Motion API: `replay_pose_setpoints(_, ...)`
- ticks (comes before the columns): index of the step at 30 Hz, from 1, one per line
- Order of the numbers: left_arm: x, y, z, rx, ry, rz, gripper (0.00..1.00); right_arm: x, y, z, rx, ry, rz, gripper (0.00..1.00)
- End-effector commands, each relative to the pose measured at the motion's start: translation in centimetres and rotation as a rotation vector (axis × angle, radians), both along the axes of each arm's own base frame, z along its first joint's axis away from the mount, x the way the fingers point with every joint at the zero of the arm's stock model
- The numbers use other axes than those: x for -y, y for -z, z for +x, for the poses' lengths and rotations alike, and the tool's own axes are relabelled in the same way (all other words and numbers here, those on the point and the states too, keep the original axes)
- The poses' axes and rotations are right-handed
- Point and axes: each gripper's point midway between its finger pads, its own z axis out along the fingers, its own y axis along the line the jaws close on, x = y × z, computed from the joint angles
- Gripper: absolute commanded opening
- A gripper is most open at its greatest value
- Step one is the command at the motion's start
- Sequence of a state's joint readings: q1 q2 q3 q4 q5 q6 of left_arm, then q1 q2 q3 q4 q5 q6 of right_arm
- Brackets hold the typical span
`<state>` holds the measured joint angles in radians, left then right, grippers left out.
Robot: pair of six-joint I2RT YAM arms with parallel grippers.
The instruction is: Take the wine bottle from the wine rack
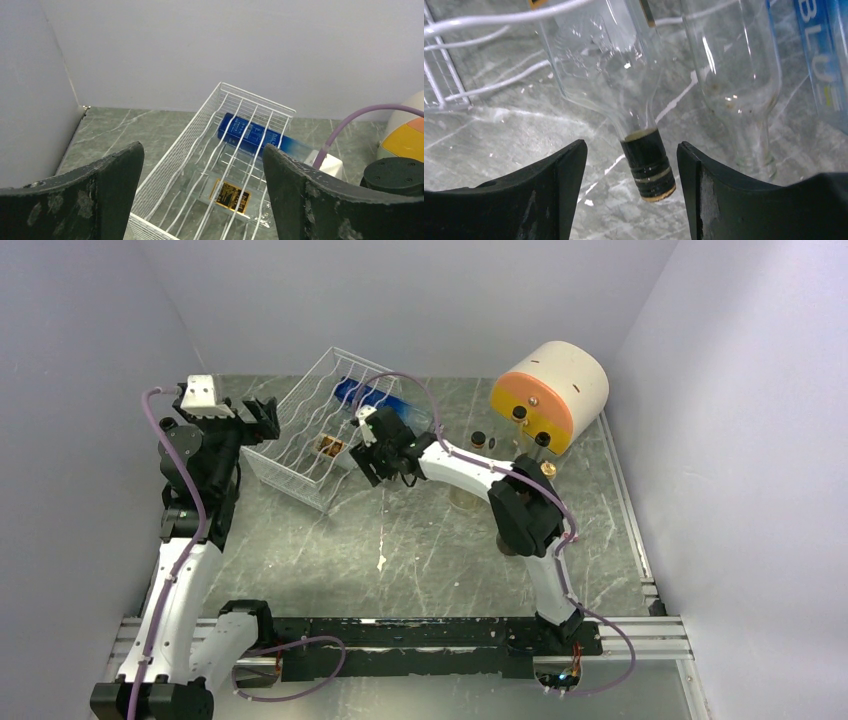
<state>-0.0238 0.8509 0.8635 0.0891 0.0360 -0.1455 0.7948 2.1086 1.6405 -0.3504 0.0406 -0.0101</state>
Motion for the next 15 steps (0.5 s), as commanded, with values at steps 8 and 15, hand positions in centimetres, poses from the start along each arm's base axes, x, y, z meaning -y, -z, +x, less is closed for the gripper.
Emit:
replay_pose_setpoints(8, 1.8, -1.7, -0.2, 0.047, 0.096, 0.019, 0.91, -4.3, 1.7, 1.9, 0.046, -0.091, 0.12, 0.66)
replay_pose_setpoints(15, 1.6, -1.5, 0.0, 0.045, 0.087, 0.021, 0.9, -4.4, 2.8, 0.9, 0.019, -0.107, 0.141, 0.57)
